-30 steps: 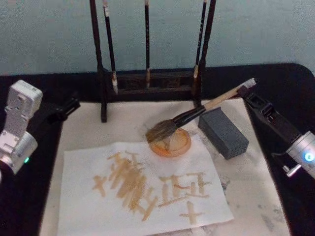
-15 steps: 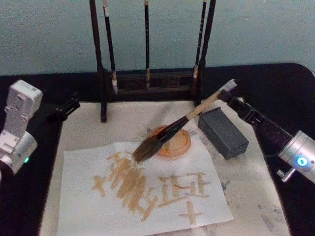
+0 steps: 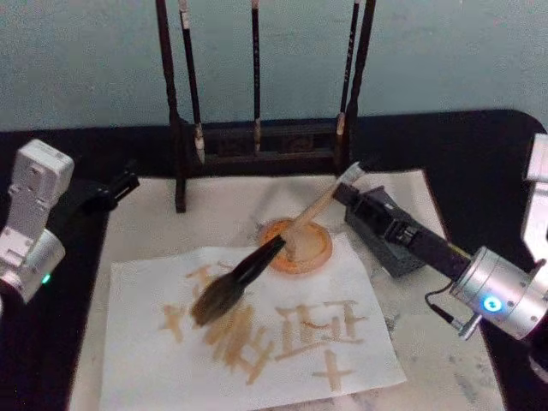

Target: Pick up the brush from the inkstone, write on the paper, then place the brush back to its original position.

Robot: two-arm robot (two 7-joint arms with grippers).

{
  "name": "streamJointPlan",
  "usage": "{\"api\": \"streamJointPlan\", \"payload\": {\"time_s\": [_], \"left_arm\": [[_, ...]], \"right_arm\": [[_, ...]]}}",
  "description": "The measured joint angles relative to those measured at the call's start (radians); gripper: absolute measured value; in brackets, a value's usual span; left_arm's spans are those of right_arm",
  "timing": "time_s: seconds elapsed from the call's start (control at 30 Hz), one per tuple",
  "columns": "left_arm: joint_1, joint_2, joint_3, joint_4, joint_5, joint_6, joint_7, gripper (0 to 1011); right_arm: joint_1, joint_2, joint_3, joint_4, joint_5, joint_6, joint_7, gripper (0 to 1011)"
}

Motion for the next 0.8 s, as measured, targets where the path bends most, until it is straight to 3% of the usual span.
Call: {"api": "streamJointPlan", "payload": {"time_s": [0.4, 0.8], "left_arm": [[0.000, 0.000, 0.000, 0.000, 0.000, 0.000, 0.000, 1002], [0.000, 0.000, 0.000, 0.000, 0.000, 0.000, 0.000, 1002]], "right_arm": [[0.006, -0.036, -0.026, 0.058, -0.016, 0.008, 0.003, 131], [-0.017, -0.034, -0.003, 0.079, -0.016, -0.007, -0.005, 131]]}}
